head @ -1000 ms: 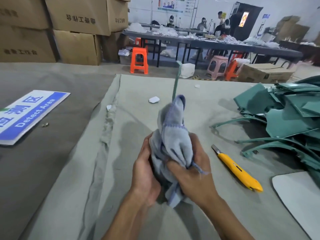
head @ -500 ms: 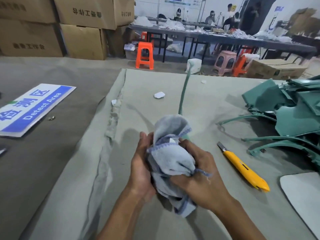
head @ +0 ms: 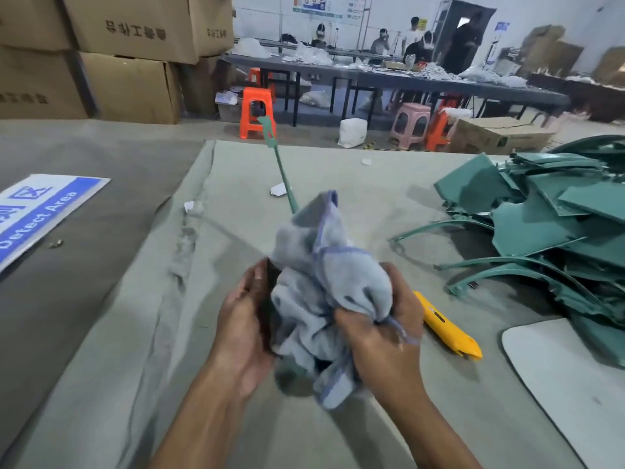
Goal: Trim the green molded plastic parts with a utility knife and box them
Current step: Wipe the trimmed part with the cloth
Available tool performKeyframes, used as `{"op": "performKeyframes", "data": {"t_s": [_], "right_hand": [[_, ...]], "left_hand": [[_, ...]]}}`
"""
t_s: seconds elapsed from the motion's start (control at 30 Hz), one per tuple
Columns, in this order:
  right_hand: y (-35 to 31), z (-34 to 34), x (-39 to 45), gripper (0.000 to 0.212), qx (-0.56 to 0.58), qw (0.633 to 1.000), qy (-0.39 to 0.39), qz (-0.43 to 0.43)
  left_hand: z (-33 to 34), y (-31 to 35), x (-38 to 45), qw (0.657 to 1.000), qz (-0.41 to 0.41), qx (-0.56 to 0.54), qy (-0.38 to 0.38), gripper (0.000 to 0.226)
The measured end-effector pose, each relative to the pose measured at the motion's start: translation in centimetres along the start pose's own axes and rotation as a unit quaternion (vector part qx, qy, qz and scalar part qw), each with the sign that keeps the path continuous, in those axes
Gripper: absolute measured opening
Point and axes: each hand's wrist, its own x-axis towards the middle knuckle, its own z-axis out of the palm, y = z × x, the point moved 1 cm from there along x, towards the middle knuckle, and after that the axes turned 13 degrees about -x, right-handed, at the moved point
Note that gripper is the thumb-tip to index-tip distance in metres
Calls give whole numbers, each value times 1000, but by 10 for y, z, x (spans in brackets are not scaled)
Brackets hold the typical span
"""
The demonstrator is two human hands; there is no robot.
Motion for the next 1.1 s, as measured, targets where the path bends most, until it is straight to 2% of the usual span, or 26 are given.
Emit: {"op": "performKeyframes", "data": {"t_s": [0.07,0.1,0.13,0.2,0.27,0.33,0.4,0.5,0.57,0.63,0.7,0.73,0.8,0.83,0.9,0.97,1.03,1.1], "right_hand": [[9,-3,-8,14,15,989,142,35],[11,-1,-15,22,39,985,159,49],[13,2,-23,35,70,986,135,65],[20,9,-36,53,103,989,34,100],[28,9,-40,51,88,990,-29,103],[30,5,-30,36,43,995,-16,92],[28,-1,-16,21,11,997,27,68],[21,-20,11,17,-35,991,126,29],[14,-36,31,24,-14,971,234,44],[3,-51,42,35,56,945,317,57],[-7,-61,38,40,48,956,282,60],[-9,-64,36,37,-2,973,225,48],[-5,-59,30,36,-81,995,57,21],[0,-56,30,43,-100,995,-21,5],[1,-54,34,64,-77,993,-88,-13],[-4,-60,41,58,12,1000,-28,0],[-7,-67,50,42,65,994,91,13],[-11,-71,58,43,108,982,151,31]], "left_hand": [[4,-4,-1,999,28,3,45,30],[7,-5,-1,997,41,2,63,32],[7,-6,-1,996,53,3,71,34],[10,-6,-6,995,56,10,79,41],[15,-10,-14,996,31,40,69,46],[20,-18,-20,998,-10,61,29,28],[22,-23,-23,997,-34,61,12,21],[22,-20,-22,999,-18,44,-3,17],[20,-16,-21,999,-3,42,-15,20],[15,-13,-19,997,13,67,-30,30],[11,-14,-17,992,0,110,-56,33],[12,-16,-18,988,-18,132,-74,33],[13,-20,-21,977,-59,171,-111,31],[12,-22,-23,971,-73,192,-124,32],[9,-23,-25,959,-90,225,-149,32],[7,-22,-28,956,-113,222,-156,34],[8,-19,-28,956,-132,209,-155,38],[7,-15,-27,959,-139,191,-155,41]]}}
